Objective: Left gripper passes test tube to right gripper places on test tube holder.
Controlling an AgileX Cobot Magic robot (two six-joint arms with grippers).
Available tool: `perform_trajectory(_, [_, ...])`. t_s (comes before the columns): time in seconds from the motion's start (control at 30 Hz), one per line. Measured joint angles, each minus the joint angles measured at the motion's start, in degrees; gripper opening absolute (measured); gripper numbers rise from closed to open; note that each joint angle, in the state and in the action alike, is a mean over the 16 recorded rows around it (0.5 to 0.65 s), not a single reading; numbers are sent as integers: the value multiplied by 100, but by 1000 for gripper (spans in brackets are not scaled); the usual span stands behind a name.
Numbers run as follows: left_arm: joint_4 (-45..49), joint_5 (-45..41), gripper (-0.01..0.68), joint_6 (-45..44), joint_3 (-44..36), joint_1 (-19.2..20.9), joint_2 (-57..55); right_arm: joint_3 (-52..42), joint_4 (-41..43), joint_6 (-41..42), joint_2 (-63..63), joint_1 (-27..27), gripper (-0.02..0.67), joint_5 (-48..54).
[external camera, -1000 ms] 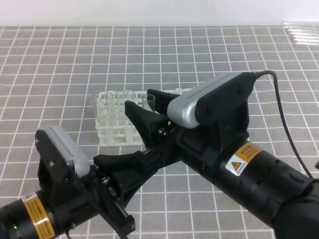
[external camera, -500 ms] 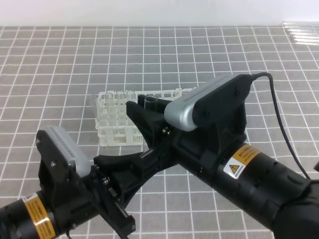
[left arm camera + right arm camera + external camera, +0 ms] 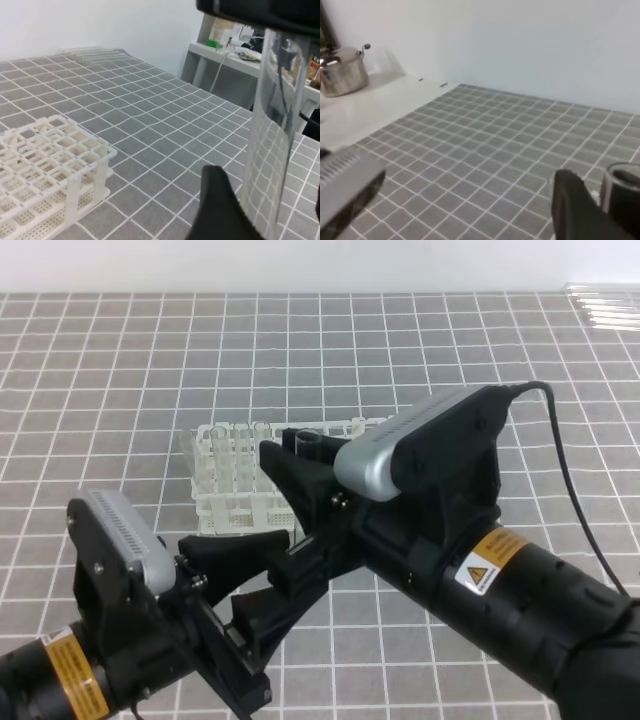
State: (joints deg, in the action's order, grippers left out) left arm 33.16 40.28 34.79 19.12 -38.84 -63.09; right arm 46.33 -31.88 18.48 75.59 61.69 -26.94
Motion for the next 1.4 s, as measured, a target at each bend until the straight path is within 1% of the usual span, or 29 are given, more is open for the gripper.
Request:
perform_trajectory(0.17, [472, -327, 207, 306, 0, 0, 461, 0, -216, 335, -140, -3, 90, 149])
perform_trajectory(0.23, [772, -564, 163, 560, 1, -1, 758, 0, -316, 484, -198, -3, 90, 229])
perform_trajectory(0.4, [1936, -1295, 56, 1588, -12, -1, 1798, 0, -583, 843, -315, -3, 89, 429])
perform_trajectory(0.5, [2751, -1737, 9, 2419, -79, 0, 2520, 0, -714, 982, -346, -3, 89, 530])
perform_trajectory(0.73, [4337, -2417, 0, 4313, -552, 2, 4038, 0, -804, 1082, -355, -3, 89, 622])
perform_trajectory(0.9, [4892, -2637, 0, 5103, -1081, 2, 4762, 0, -809, 1098, -355, -3, 89, 632])
perform_trajectory(1.03, [5033, -2886, 0, 5401, -1495, 2, 5109, 0, -809, 1110, -355, -3, 89, 643])
perform_trajectory(1.17, [5033, -3180, 0, 5466, -1768, 1, 5276, 0, -809, 1131, -355, -3, 89, 655])
perform_trajectory(1.4, [5028, -3671, 0, 5444, -1940, -1, 5309, 0, -809, 1175, -355, -3, 89, 667])
